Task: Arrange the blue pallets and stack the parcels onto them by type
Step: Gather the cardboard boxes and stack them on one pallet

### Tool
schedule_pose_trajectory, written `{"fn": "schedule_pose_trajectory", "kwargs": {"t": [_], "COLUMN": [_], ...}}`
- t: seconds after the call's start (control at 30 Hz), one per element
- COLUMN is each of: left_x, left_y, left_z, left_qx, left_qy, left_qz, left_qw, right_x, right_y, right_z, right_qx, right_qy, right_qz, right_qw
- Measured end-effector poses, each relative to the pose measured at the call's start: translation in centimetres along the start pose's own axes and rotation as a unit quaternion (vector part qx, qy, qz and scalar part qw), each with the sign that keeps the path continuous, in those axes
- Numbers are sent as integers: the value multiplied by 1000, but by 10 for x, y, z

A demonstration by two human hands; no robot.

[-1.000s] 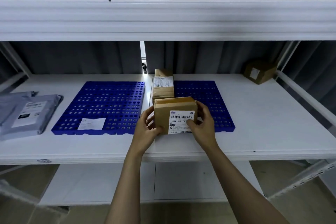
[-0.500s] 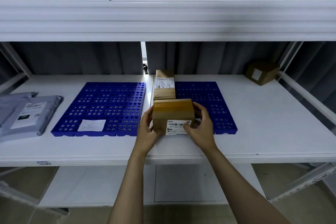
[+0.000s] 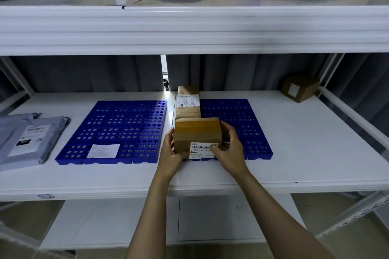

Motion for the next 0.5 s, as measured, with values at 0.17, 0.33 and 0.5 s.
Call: {"fn": "schedule_pose_trajectory", "kwargs": {"t": [0.17,0.33,0.5], "left_x": [-2,-1,6], "left_y": [3,3,4], "left_z": [1,-2,-12], "left_qx": [3,27,67], "left_qy": [0,10,23], "left_qz": [11,27,56], "left_qw": [1000,999,996], "right_x": [-1,-2,-1], "right_y": [0,-2,-10], "right_z": [-1,-5,-13], "right_qx": [-6,-4,3], "right_qy": [-2,-7,-2], "right_qz": [-2,-4,-13], "right_qw": [1000,1000,1000]}}
Point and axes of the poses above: each hand's wrist, its own z-axis towards the middle knuckle, its own y-axis out of the palm, x = y × z, the point moved 6 cm from there along z, towards the middle knuckle, and after that the axes turned 11 degrees about y, right-handed, at the moved point
